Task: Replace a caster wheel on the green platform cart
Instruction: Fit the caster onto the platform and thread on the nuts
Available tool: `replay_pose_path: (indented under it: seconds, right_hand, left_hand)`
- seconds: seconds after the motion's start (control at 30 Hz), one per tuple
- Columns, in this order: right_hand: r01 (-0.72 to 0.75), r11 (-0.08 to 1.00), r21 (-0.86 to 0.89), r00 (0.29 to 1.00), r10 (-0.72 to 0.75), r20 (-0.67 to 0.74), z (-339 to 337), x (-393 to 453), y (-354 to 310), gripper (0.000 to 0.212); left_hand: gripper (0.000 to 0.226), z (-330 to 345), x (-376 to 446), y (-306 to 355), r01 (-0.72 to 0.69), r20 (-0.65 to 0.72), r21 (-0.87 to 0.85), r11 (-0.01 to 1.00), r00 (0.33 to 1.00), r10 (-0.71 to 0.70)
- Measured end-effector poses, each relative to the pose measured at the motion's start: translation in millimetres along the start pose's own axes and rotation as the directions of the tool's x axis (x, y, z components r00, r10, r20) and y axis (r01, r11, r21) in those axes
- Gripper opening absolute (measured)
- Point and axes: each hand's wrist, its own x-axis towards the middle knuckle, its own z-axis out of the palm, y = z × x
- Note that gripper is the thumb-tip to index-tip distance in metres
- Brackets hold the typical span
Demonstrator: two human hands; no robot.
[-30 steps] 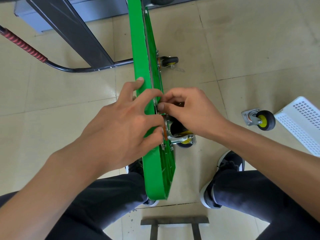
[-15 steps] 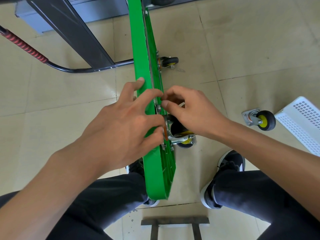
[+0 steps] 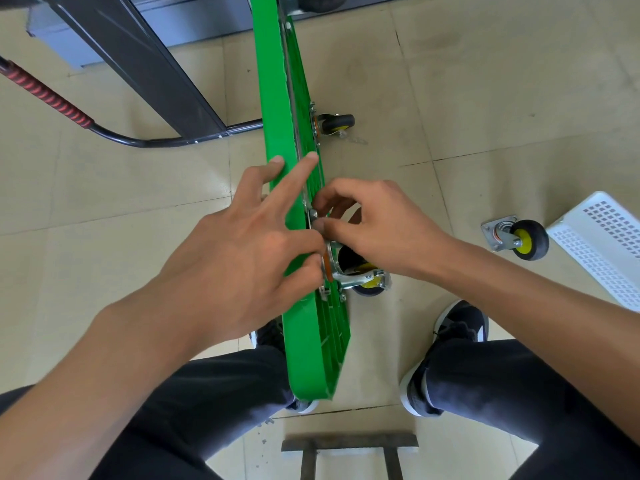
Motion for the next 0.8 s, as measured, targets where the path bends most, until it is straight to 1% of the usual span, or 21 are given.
replay_pose_path:
  seconds: [0.1, 0.23, 0.3, 0.37, 0.5, 0.57, 0.63, 0.8]
  right_hand:
    - [0.029, 0.999, -0.013, 1.0, -0.029, -0.005, 2, 1, 3, 0.011]
    - [0.129, 0.979, -0.157, 0.991, -0.132, -0.007, 7, 1, 10, 0.01]
    - [0.155, 0.965, -0.212, 0.987, -0.158, 0.002, 12, 0, 12, 0.011]
    - [0.153, 0.962, -0.225, 0.988, -0.154, 0.012, 16, 0, 12, 0.014]
    - [0.066, 0.967, -0.247, 0.997, -0.054, 0.054, 17, 8, 6, 0.027]
    - [0.047, 0.962, -0.269, 0.997, -0.027, 0.078, 13, 11, 3, 0.031]
    - [0.06, 0.96, -0.273, 0.996, -0.039, 0.084, 8, 10, 1, 0.029]
    - [0.145, 0.942, -0.304, 0.987, -0.117, 0.108, 2, 0, -1, 0.022]
  left_hand:
    - [0.043, 0, 0, 0, 0.005, 0.006, 0.007, 1.0, 1.0, -0.005]
    - [0.042, 0, 0, 0, 0.005, 0.011, 0.016, 1.0, 1.0, -0.005]
    - [0.042, 1, 0, 0, 0.005, 0.012, 0.018, 1.0, 1.0, -0.006]
    - [0.042, 1, 0, 1, 0.003, 0.01, 0.017, 1.0, 1.0, -0.003]
    - [0.042, 1, 0, 1, 0.0, 0.01, 0.021, 1.0, 1.0, 0.0]
    - [0.042, 1, 0, 0, 0.003, 0.009, 0.019, 1.0, 1.0, -0.003]
    - [0.042, 1, -1, 0, 0.004, 0.009, 0.01, 1.0, 1.0, -0.004]
    - [0.043, 1, -1, 0, 0.011, 0.009, 0.012, 1.0, 1.0, -0.011]
